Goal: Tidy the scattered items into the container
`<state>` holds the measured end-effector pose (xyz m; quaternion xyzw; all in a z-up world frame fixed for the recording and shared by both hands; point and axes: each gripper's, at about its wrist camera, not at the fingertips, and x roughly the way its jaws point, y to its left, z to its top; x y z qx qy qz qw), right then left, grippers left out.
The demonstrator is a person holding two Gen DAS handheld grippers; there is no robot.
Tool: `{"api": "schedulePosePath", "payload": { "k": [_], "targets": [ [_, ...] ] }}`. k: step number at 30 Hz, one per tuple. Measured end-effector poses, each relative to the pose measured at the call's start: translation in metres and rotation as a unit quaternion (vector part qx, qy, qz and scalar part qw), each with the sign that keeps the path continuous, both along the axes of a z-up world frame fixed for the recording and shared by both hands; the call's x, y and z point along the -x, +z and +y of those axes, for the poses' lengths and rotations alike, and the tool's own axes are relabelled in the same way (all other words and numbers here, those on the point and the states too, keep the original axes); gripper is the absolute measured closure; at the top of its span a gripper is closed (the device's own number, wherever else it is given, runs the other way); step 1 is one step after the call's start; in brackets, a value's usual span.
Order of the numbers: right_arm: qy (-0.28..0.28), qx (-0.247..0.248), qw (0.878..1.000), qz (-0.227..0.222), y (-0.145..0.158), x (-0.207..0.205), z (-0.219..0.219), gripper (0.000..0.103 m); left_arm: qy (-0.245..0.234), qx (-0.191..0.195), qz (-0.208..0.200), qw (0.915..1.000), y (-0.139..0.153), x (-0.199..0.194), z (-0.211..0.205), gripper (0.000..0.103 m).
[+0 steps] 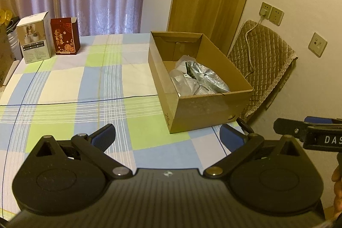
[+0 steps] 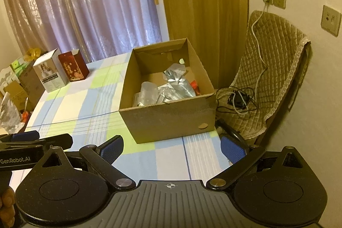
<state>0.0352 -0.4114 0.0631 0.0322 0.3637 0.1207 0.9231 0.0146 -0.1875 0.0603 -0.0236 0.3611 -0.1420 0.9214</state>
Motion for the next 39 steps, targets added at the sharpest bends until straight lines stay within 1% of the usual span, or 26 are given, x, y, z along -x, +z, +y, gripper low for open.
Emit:
{"api": "schedulePosePath", "payload": {
  "k": [17,39],
  "targets": [
    [0.004,-0.002,1.0,0.0,0.0037,-0.0005,0.002,0.001,0.0,-0.011,-0.002,0.9999,-0.0012,0.0014,-0.0033,0.001],
    [0.008,0.004,1.0,0.0,-0.0002,0.0005,0.002,0.001,-0.008,-0.01,-0.001,0.9999,-0.0032,0.0025,-0.0038,0.001]
  ]
}}
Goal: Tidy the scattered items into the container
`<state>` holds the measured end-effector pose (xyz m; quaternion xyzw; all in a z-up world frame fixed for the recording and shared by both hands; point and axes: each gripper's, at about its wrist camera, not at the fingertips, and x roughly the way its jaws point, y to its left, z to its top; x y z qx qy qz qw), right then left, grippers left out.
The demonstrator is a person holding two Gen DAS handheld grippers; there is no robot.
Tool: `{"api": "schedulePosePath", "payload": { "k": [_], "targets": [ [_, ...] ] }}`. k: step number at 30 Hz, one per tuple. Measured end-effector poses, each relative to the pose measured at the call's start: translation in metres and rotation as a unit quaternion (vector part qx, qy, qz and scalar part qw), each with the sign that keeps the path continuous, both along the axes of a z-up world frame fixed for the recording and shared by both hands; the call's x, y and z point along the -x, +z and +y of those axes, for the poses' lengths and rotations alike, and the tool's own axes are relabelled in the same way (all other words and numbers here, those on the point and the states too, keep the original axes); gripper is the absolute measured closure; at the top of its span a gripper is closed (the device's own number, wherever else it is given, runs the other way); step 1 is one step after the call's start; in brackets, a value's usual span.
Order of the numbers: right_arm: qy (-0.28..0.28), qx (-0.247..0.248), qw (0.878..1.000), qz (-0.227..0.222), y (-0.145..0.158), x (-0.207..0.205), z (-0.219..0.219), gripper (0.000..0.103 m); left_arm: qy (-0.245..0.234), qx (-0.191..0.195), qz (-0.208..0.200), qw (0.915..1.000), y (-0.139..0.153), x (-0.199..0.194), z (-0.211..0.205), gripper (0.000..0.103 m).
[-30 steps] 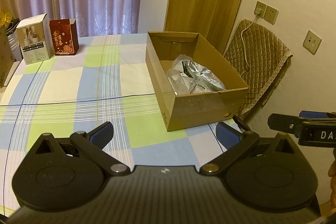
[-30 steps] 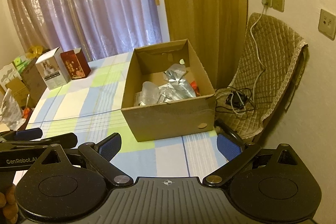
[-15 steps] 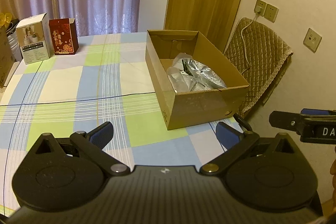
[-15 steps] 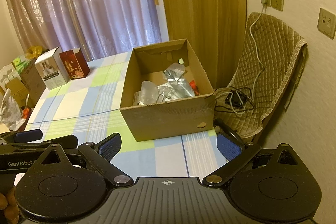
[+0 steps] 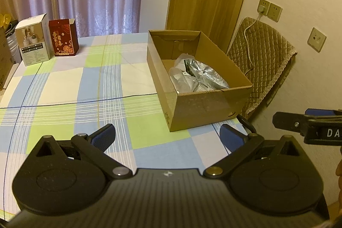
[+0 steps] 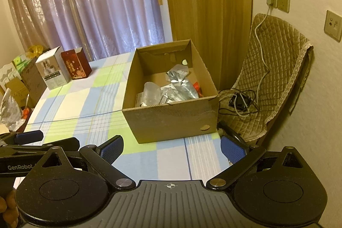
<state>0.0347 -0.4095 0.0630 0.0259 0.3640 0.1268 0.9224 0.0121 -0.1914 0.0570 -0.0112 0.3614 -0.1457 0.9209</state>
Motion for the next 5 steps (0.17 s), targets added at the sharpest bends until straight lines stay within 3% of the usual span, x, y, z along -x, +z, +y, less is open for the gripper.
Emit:
{"api": "schedulePosePath", "payload": {
  "k": [5],
  "targets": [
    [0.0,0.001,1.0,0.003,-0.0021,0.0,0.0,0.001,0.0,-0.005,-0.008,1.0,-0.0002,0.002,0.0001,0.001]
  ]
}}
